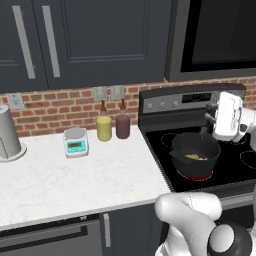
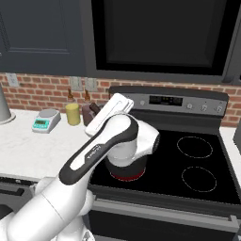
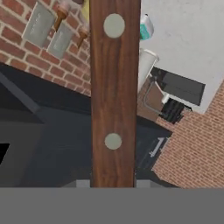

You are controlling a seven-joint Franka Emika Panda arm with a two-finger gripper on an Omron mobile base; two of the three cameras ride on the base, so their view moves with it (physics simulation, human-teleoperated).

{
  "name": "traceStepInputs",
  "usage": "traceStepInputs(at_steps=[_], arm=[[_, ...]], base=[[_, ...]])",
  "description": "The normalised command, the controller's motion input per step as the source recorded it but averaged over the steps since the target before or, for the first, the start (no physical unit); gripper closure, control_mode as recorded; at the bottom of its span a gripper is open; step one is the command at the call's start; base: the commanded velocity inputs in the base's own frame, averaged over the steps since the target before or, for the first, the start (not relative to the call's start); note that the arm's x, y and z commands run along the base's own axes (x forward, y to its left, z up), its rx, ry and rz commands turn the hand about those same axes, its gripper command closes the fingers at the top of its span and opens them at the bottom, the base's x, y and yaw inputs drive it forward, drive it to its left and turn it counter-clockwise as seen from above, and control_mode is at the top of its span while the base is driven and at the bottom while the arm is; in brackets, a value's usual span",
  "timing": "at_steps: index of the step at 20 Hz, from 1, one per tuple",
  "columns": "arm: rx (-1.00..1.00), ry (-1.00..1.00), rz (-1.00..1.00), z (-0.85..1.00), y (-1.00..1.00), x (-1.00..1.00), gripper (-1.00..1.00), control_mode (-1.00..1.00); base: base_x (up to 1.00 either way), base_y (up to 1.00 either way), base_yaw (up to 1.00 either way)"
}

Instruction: Put the potato and garlic in the pot. Retrieve the spatula and lightly stir the vegetables in the pot.

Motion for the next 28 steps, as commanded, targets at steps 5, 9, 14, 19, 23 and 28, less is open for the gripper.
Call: traceStepInputs(at_steps=[5,9,14,19,23,28], arm=[[0.08,0.08,-0.29,-0.17,-0.13,0.09,1.00,-1.00],[0.08,0.17,-0.07,-0.01,-0.26,0.16,1.00,-1.00],[0.45,0.24,-0.06,0.02,-0.29,0.44,1.00,-1.00],[0.38,0.12,-0.08,0.00,-0.48,0.37,1.00,-1.00],[0.06,0.08,-0.04,-0.02,-0.36,0.04,1.00,-1.00],[-0.01,0.00,0.00,-0.04,-0.26,0.00,1.00,-1.00]], base=[[0.00,0.00,0.00],[0.00,0.00,0.00],[0.00,0.00,0.00],[0.00,0.00,0.00],[0.00,0.00,0.00],[0.00,0.00,0.00]])
